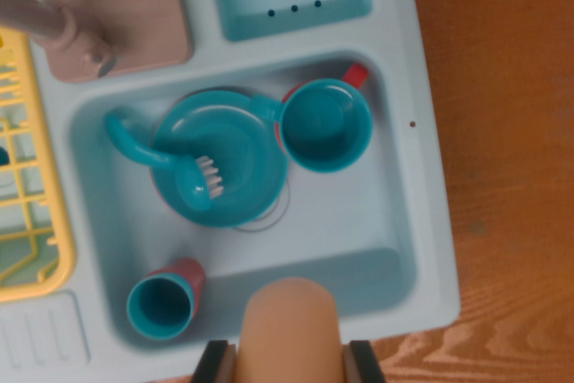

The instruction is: Pick detergent from the sink

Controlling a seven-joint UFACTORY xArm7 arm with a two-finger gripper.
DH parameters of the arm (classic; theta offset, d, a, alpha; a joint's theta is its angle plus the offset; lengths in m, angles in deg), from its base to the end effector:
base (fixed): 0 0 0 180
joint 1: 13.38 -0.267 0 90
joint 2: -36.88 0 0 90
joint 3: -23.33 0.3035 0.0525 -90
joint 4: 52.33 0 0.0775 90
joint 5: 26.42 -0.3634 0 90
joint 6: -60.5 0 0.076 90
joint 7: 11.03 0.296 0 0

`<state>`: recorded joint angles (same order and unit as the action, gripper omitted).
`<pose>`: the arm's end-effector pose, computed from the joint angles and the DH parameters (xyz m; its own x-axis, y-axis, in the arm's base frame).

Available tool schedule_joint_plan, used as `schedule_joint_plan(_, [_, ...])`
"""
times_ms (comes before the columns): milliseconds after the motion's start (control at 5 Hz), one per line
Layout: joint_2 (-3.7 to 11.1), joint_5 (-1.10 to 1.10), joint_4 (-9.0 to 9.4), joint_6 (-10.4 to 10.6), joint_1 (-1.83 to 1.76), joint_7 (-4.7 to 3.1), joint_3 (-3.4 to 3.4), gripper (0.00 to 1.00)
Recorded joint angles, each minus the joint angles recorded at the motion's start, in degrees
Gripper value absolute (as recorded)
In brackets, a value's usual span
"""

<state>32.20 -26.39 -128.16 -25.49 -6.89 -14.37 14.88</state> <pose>0.4310 -0.1152 0.2880 0.9755 -0.1983 -0.0955 -0.2007 -0.9795 -0.0171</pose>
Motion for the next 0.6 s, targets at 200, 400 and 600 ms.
schedule_joint_plan(200, [-0.43, 0.08, -1.12, -1.5, -0.01, 0.07, 0.01, 1.00])
schedule_joint_plan(400, [-0.43, 0.08, -1.12, -1.5, -0.01, 0.07, 0.01, 1.00])
schedule_joint_plan(600, [-0.77, 0.14, -2.00, -2.8, -0.02, 0.13, 0.02, 1.00])
